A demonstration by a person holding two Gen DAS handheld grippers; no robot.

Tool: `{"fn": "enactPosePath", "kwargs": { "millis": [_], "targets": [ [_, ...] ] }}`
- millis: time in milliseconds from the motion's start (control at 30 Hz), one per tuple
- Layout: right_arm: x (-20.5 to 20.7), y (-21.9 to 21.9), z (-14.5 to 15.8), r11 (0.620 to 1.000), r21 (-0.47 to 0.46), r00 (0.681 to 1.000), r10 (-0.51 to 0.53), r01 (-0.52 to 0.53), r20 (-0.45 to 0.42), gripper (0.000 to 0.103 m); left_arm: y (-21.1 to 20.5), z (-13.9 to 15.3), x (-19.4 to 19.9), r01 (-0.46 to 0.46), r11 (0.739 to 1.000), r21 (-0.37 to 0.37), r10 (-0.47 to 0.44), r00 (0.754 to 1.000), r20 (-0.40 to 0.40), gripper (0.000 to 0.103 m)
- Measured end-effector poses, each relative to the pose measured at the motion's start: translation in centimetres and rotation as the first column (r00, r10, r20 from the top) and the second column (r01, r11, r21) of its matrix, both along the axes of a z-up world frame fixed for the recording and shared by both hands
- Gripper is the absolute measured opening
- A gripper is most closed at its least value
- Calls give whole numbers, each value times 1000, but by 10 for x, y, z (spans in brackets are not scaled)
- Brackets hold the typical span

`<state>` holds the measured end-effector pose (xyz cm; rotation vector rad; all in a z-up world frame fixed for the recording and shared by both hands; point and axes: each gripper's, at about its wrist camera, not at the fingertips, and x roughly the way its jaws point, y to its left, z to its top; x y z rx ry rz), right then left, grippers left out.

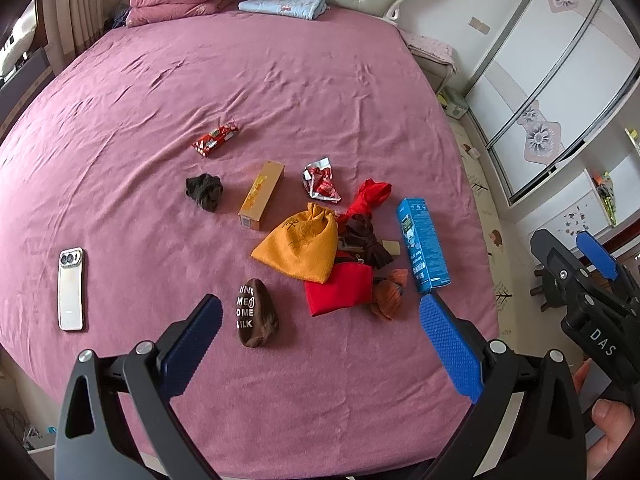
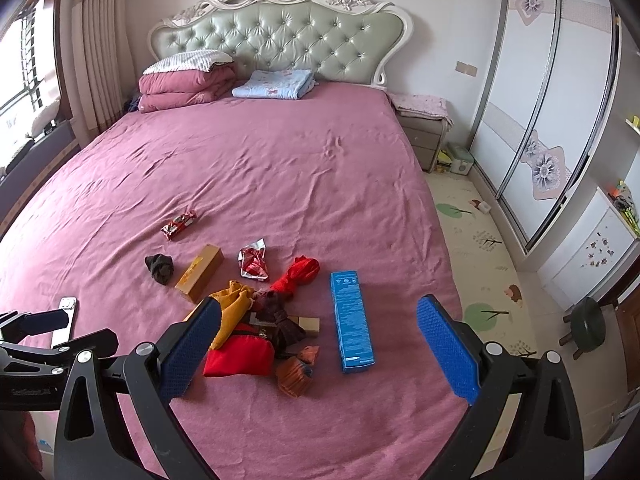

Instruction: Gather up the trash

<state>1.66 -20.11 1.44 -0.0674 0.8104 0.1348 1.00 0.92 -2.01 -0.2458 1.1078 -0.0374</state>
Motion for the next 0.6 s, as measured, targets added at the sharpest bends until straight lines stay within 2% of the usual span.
{"fn": "enactPosePath", "kwargs": {
  "millis": [200, 467, 600],
  "targets": [
    [10, 10, -19, 999, 6, 998, 37, -37, -50, 94, 15, -25, 5, -57, 997, -54, 53, 996, -74, 99],
    [26, 34, -49, 995, 11, 987, 103, -103, -121, 94, 33, -63, 14, -111, 993, -36, 103, 981, -166, 99],
    [39, 44, -68, 992, 8, 978, 126, -127, -165, 94, 38, -93, 21, -124, 992, -16, 117, 968, -223, 99]
  ]
}}
